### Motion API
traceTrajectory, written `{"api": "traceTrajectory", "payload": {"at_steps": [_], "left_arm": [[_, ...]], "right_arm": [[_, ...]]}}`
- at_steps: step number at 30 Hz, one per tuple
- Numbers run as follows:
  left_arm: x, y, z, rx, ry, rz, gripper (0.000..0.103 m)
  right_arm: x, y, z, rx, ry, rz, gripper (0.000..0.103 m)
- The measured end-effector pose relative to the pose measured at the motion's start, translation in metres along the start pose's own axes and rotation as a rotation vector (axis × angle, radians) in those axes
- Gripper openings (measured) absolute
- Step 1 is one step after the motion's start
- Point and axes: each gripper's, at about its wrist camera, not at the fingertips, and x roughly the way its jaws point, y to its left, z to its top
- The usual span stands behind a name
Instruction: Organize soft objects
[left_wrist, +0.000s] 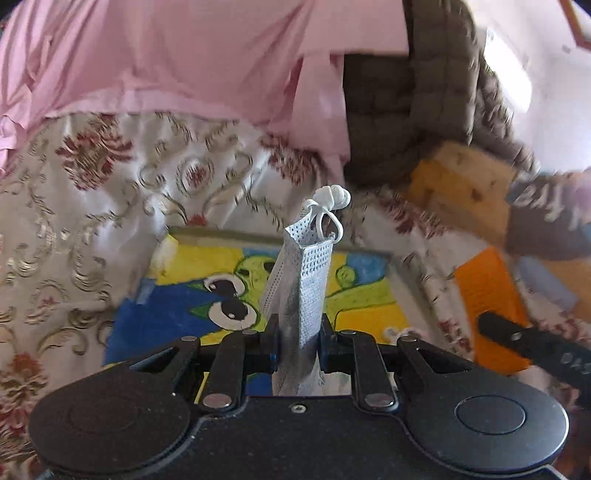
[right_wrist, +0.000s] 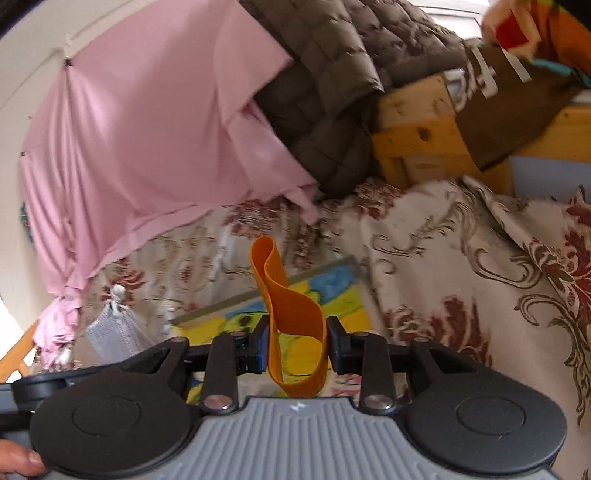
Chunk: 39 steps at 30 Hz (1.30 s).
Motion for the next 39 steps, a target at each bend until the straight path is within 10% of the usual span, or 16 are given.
{"api": "traceTrajectory", "payload": {"at_steps": [26,39], "left_arm": [[0.078,-0.043,-0.003,0.235,0.191,0.128,0.022],[0.072,-0.036,-0.001,0.171,0.206,0.088,0.051]], "right_arm": [[0.045,0.003,-0.015,-0.032,0.175,-0.066,0.036],[0.044,-0.003,-0.013,-0.010,0.188,-0.075,0.054]]}}
